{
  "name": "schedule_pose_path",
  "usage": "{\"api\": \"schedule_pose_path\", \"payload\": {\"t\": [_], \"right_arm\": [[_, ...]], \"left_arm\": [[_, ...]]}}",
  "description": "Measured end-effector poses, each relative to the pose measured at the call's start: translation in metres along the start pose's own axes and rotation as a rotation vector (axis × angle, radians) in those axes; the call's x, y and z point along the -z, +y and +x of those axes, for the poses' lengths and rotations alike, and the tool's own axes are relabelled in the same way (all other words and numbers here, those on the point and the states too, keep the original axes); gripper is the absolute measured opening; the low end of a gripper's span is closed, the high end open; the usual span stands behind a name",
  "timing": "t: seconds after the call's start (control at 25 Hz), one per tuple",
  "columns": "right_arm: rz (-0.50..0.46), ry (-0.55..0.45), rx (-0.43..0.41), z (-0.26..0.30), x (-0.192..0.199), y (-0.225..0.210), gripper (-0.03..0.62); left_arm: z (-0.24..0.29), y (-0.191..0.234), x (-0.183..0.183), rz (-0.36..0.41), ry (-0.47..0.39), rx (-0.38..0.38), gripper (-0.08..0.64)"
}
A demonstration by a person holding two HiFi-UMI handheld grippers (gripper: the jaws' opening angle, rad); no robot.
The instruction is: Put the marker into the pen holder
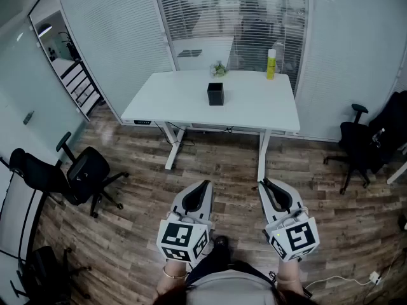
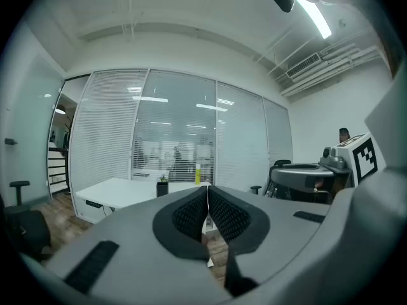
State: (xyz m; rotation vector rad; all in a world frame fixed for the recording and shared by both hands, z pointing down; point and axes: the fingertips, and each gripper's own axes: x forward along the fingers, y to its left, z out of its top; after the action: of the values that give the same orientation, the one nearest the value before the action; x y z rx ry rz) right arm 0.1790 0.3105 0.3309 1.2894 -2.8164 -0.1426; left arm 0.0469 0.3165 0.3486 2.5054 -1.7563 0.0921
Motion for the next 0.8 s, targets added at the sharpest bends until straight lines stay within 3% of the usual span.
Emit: {"api": "schedule_pose_path", "payload": {"t": [0.8], "right_arm": [[-0.057,0.039,0.019,0.110,0.012,-0.033,0.057]], "left_arm": [[0.080,0.072,0.002,-0.029,0.002,0.030,0.021]]}}
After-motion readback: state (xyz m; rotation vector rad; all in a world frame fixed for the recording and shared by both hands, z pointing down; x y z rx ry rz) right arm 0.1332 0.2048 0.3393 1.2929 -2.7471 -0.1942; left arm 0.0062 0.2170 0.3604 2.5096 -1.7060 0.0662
